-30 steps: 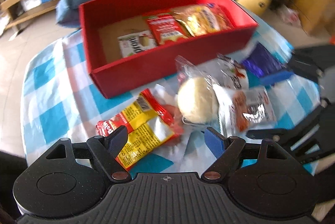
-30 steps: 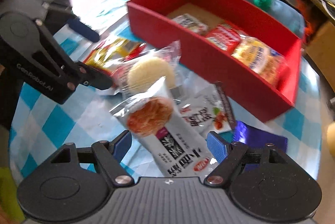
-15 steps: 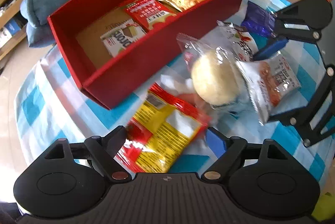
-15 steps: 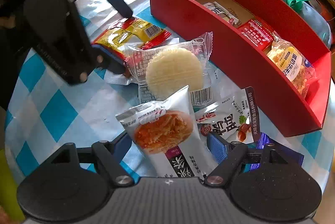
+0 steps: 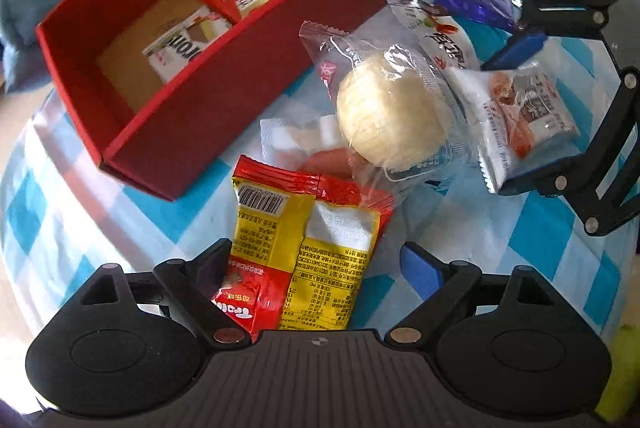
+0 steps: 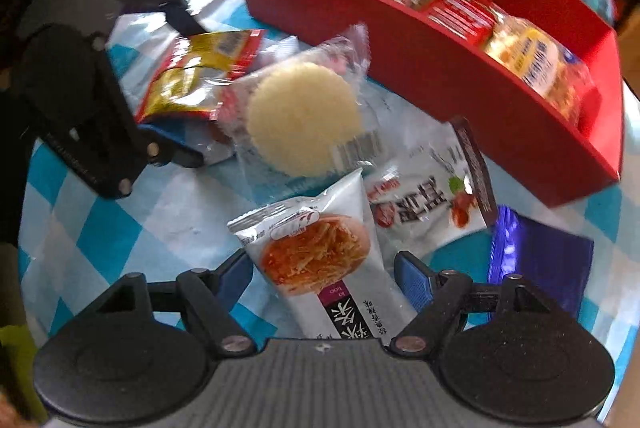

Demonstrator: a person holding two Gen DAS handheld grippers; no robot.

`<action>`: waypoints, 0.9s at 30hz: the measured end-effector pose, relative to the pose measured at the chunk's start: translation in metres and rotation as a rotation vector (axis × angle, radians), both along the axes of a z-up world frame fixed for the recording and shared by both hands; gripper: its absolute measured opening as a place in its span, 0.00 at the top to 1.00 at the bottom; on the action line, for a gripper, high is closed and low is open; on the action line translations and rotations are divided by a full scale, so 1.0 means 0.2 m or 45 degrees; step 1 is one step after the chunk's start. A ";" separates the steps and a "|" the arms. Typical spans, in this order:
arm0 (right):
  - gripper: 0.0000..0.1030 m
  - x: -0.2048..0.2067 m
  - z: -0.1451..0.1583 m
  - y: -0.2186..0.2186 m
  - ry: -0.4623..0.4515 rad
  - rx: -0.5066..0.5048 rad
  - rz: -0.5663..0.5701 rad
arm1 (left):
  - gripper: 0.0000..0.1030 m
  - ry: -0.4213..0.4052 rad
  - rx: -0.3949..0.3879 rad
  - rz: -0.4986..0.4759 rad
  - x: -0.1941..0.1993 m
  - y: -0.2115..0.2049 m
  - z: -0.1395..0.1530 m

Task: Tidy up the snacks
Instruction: 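Move both tools back toward the loose snacks beside the red box, then grasp the yellow-red Tralin bag with the left tool while the right tool grasps the white spicy-strip bag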

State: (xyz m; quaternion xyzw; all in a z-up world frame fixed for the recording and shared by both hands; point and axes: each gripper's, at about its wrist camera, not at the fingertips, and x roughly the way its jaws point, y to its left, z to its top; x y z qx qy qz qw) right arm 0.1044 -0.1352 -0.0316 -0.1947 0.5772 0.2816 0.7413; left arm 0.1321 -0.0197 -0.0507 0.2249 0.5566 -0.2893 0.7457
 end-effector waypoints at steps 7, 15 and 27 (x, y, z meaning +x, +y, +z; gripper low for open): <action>0.30 0.00 0.00 -0.01 -0.039 -0.019 -0.139 | 0.18 0.003 0.034 0.203 -0.10 0.00 0.00; 0.25 -0.04 -0.05 -0.02 -0.072 -0.005 -0.208 | 0.12 -0.022 0.040 0.419 -0.12 0.01 -0.02; 0.03 -0.06 -0.10 -0.03 -0.049 -0.035 -0.234 | 0.00 -0.092 0.097 0.445 -0.18 0.00 -0.05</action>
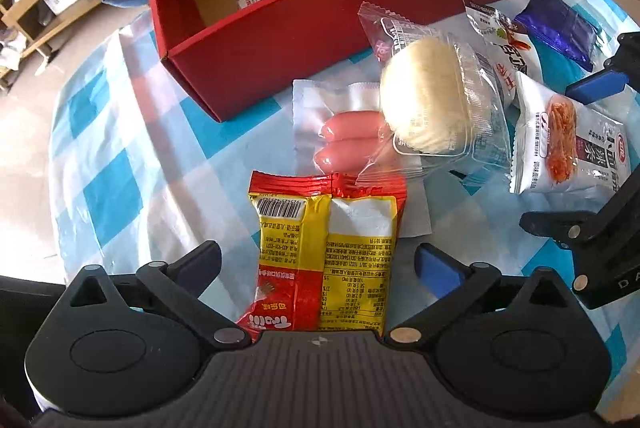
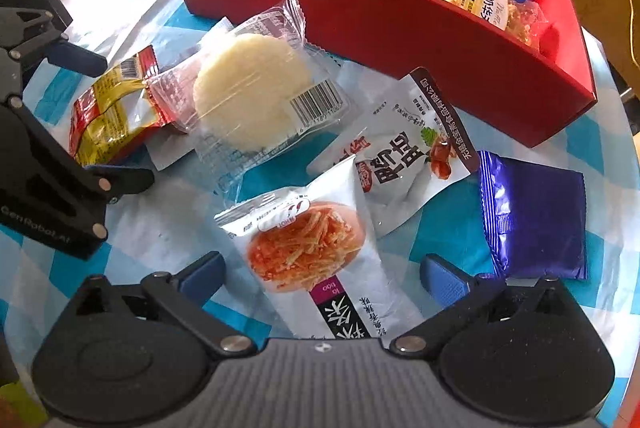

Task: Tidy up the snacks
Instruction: 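Grasp the yellow-red Tralin bag with the left tool while the right tool grasps the white spicy-strip bag, then carry the Tralin bag and spicy-strip bag over the red box with both tools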

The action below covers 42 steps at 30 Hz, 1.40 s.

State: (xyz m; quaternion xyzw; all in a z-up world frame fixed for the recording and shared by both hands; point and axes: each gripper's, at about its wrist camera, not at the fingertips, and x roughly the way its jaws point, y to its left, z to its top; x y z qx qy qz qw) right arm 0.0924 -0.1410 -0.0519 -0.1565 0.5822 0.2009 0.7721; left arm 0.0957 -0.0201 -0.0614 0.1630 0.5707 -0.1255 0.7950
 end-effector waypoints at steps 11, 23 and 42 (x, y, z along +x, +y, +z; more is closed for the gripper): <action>0.48 -0.01 0.10 0.00 -0.058 0.034 -0.102 | 0.27 -0.070 -0.031 0.089 -0.14 -0.05 0.10; 0.60 -0.14 0.13 0.00 -0.079 0.045 -0.116 | 0.39 -0.069 -0.048 0.146 -0.20 -0.08 0.12; 0.60 -0.29 0.32 -0.03 -0.196 0.116 -0.130 | 0.40 -0.161 -0.124 0.204 -0.26 -0.10 0.26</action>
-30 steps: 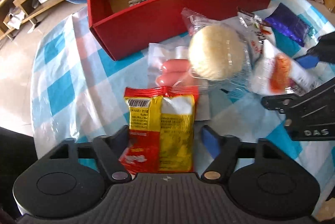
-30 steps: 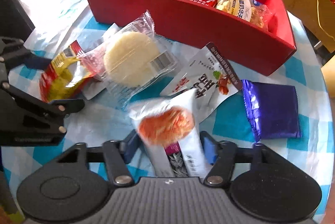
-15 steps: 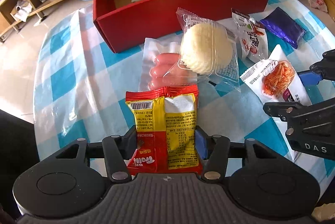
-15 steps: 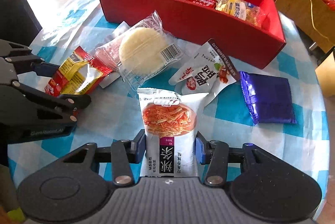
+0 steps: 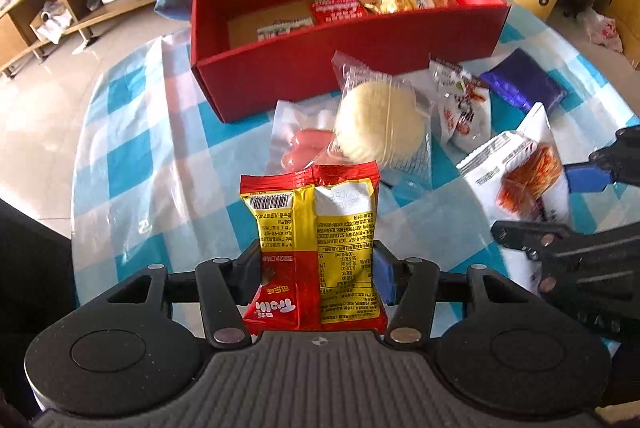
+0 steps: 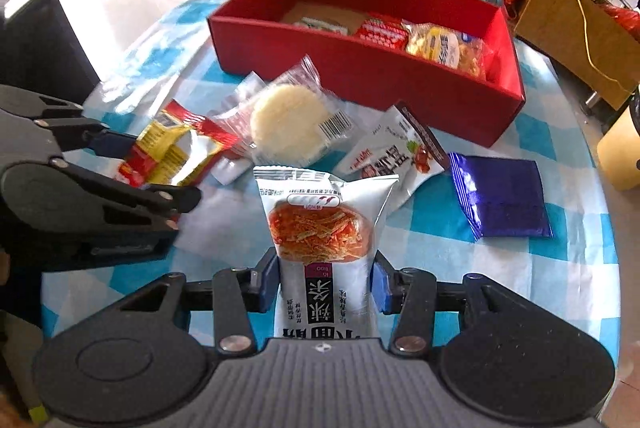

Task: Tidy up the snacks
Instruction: 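Carry the Tralin bag and spicy-strip bag over the red box with both tools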

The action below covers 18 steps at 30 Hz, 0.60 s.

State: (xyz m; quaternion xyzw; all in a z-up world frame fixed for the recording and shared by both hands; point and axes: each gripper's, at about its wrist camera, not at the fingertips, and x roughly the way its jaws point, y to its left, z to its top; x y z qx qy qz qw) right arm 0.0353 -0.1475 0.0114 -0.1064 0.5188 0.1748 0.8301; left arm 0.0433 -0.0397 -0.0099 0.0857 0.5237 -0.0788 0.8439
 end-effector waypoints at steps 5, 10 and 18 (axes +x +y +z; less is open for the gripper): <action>0.60 -0.03 0.05 0.00 -0.040 0.020 -0.008 | 0.40 -0.033 -0.027 0.013 -0.01 0.00 0.05; 0.60 -0.02 0.09 -0.02 -0.073 0.044 -0.044 | 0.40 -0.072 -0.038 0.038 0.01 0.01 0.09; 0.60 0.02 0.19 -0.06 -0.142 0.101 -0.087 | 0.40 -0.105 -0.071 0.063 0.04 0.02 0.14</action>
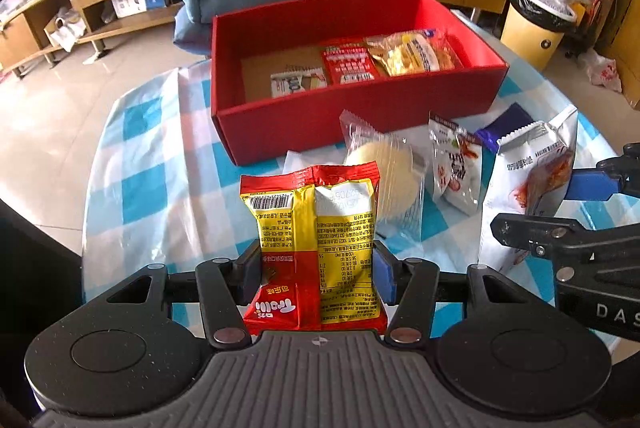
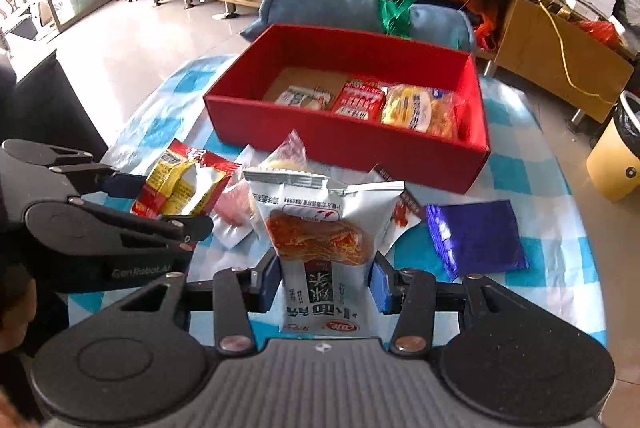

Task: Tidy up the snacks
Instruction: 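Carry the Tralin bag and spicy-strip bag over the red box with both tools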

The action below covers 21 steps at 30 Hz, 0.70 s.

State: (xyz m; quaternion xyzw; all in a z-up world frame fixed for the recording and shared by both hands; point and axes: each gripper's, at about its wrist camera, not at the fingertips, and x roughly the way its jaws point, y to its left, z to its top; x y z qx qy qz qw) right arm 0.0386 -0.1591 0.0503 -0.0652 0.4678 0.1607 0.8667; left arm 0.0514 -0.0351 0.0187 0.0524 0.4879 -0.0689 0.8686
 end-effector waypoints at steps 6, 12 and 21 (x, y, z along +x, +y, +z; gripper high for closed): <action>0.60 0.07 0.04 -0.03 -0.042 -0.024 -0.034 | 0.40 -0.036 0.004 0.037 0.06 0.01 0.04; 0.60 0.16 0.07 -0.03 -0.071 -0.041 -0.044 | 0.40 -0.081 -0.012 0.058 0.13 -0.01 0.09; 0.60 0.29 0.09 -0.05 -0.104 -0.063 -0.081 | 0.39 -0.137 -0.036 0.108 0.28 -0.02 0.16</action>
